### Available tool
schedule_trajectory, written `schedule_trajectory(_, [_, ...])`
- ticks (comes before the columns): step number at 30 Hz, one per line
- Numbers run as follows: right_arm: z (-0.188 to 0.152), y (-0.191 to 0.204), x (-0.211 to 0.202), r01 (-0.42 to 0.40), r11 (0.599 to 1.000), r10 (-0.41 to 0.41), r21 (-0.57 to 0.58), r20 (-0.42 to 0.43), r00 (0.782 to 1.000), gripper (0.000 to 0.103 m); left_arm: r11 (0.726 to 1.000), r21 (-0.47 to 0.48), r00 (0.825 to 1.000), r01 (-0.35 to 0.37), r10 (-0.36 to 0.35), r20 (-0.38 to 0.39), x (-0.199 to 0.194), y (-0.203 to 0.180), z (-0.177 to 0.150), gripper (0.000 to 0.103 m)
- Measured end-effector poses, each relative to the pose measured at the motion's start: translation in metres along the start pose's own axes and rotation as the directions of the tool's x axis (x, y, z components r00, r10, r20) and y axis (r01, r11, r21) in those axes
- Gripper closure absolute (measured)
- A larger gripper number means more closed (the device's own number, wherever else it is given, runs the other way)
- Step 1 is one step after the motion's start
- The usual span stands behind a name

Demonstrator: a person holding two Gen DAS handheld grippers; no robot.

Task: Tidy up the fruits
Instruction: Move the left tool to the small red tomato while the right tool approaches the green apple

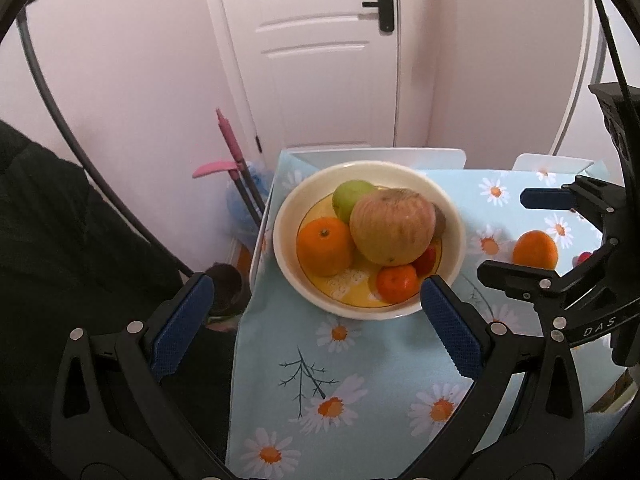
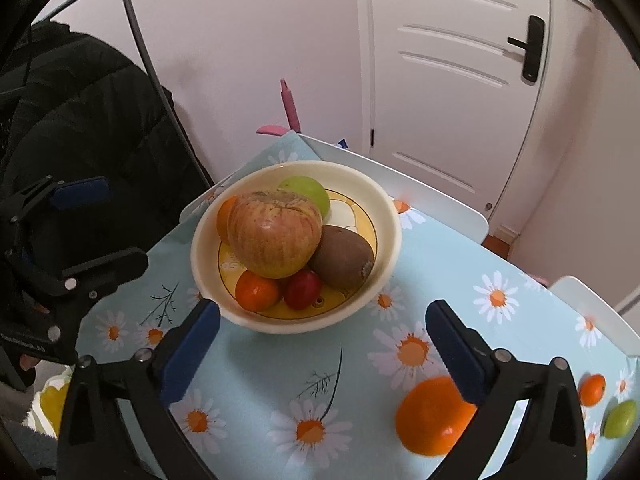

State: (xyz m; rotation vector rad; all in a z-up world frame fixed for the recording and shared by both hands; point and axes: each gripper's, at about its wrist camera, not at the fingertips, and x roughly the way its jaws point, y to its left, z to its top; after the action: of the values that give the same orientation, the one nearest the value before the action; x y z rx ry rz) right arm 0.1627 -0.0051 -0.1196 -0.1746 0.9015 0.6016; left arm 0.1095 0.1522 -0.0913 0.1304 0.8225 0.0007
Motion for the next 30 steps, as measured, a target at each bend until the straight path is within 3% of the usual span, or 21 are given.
schedule_trajectory(17, [-0.030,-0.036,-0.095,0.175,0.968,-0.183,0.180,0.029,0.983,0.000,0.986,0.144,0.993,0.084,-0.095,0.071,-0.025,-0.055,0.031,0.000])
schedule_trajectory(30, [-0.078,-0.122,-0.176,0.256,0.937,-0.276,0.236,0.055,0.960,0.000,0.977,0.144,0.979,0.157,-0.173,0.106,-0.050,-0.183,0.049,0.000])
